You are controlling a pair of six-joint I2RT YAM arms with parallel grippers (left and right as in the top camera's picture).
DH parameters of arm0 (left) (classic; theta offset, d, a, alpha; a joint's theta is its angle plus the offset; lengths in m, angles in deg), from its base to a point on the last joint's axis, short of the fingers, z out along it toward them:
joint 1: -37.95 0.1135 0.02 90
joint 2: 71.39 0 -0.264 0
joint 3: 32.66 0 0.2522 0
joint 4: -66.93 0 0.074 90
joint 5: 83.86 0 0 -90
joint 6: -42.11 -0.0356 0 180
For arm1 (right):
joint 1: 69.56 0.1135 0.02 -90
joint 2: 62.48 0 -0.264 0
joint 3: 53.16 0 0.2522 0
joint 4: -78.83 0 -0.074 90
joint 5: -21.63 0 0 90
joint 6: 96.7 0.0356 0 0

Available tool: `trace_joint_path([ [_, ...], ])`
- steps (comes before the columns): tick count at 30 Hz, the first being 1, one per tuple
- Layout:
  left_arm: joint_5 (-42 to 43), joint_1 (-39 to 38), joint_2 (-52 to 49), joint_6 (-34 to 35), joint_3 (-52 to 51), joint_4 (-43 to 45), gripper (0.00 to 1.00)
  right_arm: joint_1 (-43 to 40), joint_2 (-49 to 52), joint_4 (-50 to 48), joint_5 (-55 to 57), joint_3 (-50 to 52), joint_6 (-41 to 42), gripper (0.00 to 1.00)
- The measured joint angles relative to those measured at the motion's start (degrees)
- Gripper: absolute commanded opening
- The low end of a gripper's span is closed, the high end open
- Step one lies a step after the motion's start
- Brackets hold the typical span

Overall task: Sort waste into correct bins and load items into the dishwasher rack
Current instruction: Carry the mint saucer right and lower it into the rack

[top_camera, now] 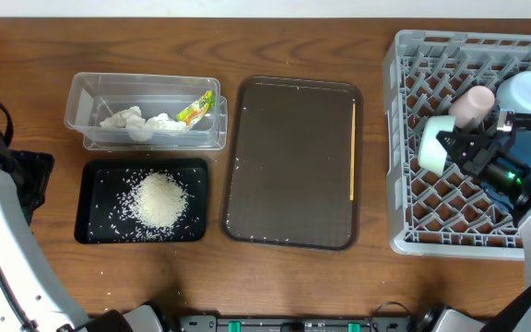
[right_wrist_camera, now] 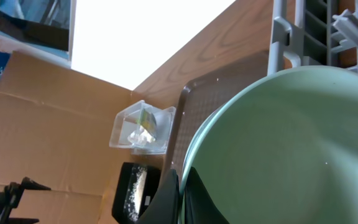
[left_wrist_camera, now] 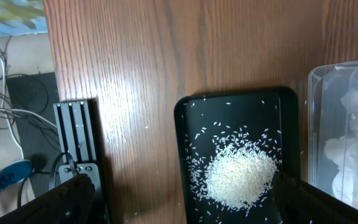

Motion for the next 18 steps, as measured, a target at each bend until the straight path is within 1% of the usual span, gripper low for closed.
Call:
trace_joint_path([
  [7,0.0,0.0,0.0,0.0,0.0,0.0,0.94,-0.4,3.3,-1.2,-1.9,-0.1,1.3,0.01],
  [18,0.0,0.0,0.0,0.0,0.0,0.0,0.94,-4.2,3.6,-1.2,-2.8,-0.2,2.4,0.01],
])
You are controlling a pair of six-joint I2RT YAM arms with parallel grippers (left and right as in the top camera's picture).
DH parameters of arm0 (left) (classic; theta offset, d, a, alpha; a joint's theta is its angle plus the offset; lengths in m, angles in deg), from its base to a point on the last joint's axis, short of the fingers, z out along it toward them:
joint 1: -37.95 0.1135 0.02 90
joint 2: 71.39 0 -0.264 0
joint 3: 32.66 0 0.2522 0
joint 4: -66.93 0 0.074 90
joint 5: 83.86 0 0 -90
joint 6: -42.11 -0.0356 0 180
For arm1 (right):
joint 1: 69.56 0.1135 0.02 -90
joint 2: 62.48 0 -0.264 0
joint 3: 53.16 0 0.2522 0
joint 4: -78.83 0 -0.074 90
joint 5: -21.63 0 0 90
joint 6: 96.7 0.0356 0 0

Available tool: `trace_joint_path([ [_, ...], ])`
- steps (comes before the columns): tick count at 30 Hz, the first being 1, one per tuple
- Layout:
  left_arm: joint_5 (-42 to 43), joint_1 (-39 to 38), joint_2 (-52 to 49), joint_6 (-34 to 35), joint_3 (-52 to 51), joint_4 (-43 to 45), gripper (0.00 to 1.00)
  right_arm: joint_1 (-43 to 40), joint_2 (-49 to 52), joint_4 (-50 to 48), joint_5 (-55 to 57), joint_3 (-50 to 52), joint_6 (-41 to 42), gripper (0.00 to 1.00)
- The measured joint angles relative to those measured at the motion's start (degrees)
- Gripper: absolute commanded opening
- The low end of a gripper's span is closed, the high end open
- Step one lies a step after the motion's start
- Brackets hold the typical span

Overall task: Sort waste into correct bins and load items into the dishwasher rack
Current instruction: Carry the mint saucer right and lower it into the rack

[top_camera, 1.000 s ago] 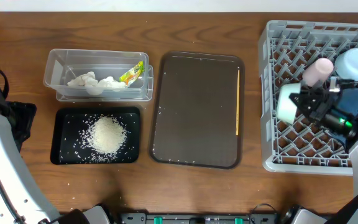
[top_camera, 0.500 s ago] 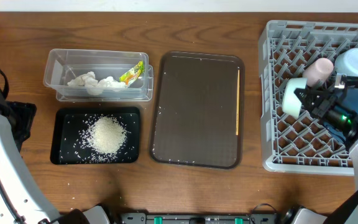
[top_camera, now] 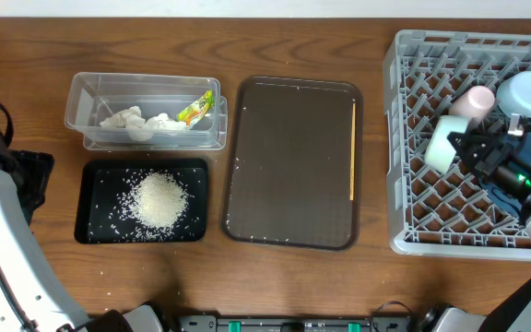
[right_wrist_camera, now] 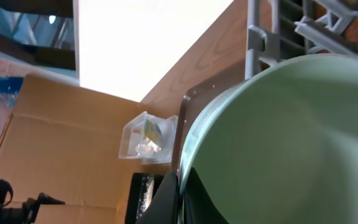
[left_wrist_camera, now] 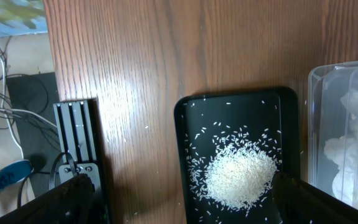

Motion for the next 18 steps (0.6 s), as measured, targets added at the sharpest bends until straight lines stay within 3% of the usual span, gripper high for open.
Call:
trace_joint_path([
  [10,0.0,0.0,0.0,0.0,0.0,0.0,0.94,0.1,0.4,-15.0,-2.3,0.6,9.7,0.01],
  [18,0.0,0.0,0.0,0.0,0.0,0.0,0.94,4.1,0.5,-16.5,-1.0,0.6,13.9,0.01],
])
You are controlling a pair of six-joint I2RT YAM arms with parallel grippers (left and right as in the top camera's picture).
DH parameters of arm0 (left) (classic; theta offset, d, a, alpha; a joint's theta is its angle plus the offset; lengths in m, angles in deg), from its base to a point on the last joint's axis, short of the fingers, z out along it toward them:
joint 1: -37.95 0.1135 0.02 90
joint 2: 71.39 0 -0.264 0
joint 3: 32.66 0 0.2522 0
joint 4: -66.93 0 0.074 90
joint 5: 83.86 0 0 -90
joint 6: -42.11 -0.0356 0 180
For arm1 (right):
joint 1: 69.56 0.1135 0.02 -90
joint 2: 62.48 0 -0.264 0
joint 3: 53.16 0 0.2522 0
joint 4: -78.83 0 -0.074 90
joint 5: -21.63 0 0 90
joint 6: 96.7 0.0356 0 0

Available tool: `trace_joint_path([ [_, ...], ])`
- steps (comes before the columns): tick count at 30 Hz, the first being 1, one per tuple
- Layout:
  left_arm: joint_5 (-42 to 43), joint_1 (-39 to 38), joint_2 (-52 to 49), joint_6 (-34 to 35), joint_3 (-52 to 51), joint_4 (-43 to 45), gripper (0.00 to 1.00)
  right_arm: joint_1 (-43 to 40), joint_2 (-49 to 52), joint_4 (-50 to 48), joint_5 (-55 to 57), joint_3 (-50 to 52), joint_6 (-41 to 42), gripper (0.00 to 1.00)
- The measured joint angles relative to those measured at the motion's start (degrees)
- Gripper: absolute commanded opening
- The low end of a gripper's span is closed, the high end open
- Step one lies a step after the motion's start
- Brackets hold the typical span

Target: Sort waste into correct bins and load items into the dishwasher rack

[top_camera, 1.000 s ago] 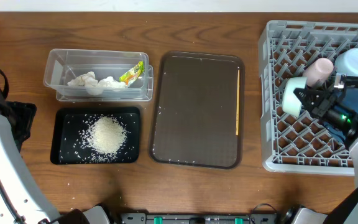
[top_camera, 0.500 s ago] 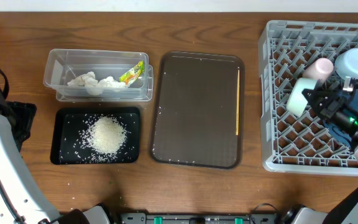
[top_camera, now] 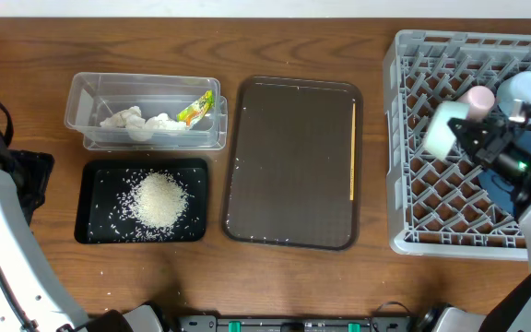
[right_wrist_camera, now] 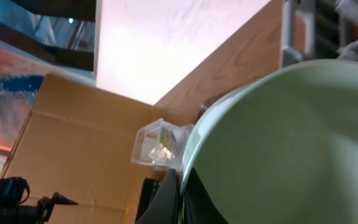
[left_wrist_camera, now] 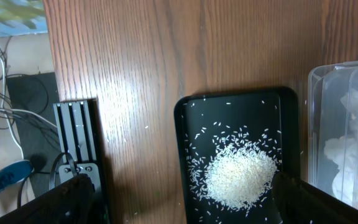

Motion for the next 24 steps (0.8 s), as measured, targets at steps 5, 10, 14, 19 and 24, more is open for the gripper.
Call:
trace_joint_path([
  [5,0.0,0.0,0.0,0.0,0.0,0.0,0.94,4.3,1.9,-2.6,1.6,0.0,0.7,0.01],
  [10,0.0,0.0,0.0,0.0,0.0,0.0,0.94,5.7,3.4,-6.3,2.6,0.0,2.2,0.01],
  [14,0.0,0.0,0.0,0.0,0.0,0.0,0.94,5.7,3.4,-9.0,3.1,0.0,4.5,0.01],
  [19,0.0,0.0,0.0,0.0,0.0,0.0,0.94,6.3,3.5,-9.5,3.5,0.0,6.3,0.01],
  [24,0.0,0.0,0.0,0.0,0.0,0.0,0.94,8.1,4.1,-9.9,3.7,0.0,6.5,0.01],
])
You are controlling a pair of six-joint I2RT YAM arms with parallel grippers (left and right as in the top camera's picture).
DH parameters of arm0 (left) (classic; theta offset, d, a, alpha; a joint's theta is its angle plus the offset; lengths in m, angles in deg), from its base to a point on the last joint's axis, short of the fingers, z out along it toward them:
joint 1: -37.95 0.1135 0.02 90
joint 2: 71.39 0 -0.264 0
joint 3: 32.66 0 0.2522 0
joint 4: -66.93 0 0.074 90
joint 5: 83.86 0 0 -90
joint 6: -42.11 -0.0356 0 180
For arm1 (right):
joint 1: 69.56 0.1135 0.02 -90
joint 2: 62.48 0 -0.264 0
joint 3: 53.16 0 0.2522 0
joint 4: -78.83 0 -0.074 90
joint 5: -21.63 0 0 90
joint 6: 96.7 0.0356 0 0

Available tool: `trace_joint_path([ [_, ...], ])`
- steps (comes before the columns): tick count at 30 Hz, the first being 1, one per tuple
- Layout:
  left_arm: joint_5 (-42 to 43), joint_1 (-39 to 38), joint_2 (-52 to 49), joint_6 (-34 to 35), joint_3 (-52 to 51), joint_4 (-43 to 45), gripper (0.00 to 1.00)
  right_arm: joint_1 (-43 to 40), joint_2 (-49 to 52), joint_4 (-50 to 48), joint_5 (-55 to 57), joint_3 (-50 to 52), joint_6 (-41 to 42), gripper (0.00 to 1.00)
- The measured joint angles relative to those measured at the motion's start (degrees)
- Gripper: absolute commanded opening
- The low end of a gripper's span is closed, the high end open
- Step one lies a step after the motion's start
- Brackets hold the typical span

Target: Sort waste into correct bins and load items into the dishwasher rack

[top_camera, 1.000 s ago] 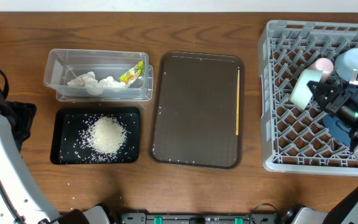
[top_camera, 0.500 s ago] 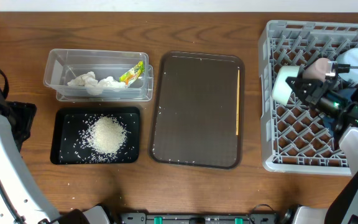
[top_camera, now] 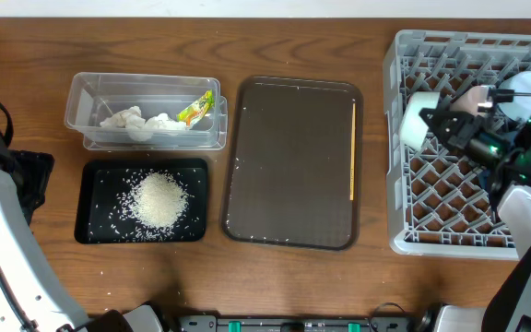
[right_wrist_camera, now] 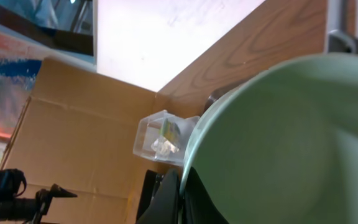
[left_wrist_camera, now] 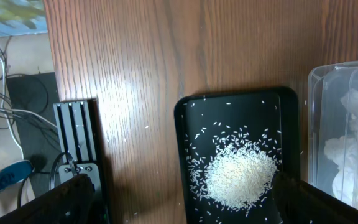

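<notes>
A pale green bowl [top_camera: 415,120] is held on edge over the left part of the grey dishwasher rack [top_camera: 413,235], my right gripper [top_camera: 442,124] shut on its rim. In the right wrist view the bowl [right_wrist_camera: 284,137] fills most of the frame, its rim pinched between the dark fingers [right_wrist_camera: 168,198]. A pink cup [top_camera: 474,97] and a white bowl sit in the rack's far part. My left gripper [left_wrist_camera: 179,202] hangs open above the black tray of rice [left_wrist_camera: 238,171]; only its finger edges show.
A brown serving tray [top_camera: 293,166] with a yellow chopstick [top_camera: 352,152] along its right side lies mid-table. A clear bin [top_camera: 146,112] holds crumpled tissue and a wrapper. The black rice tray [top_camera: 142,203] sits in front of it.
My right gripper has carried the green bowl further left and slightly back, toward the rack's left wall. The left arm has not moved.
The right gripper held the green bowl over the rack's middle. It then shifted a little right, then back toward the pink cup, and now stands near the rack's left edge, still shut on the bowl. The left gripper stayed open over the rice tray throughout.
</notes>
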Motion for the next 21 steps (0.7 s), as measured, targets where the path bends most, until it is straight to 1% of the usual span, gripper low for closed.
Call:
trace_joint_path([
  [21,0.0,0.0,0.0,0.0,0.0,0.0,0.94,-1.3,1.0,0.0,-1.2,0.0,-0.1,0.01],
])
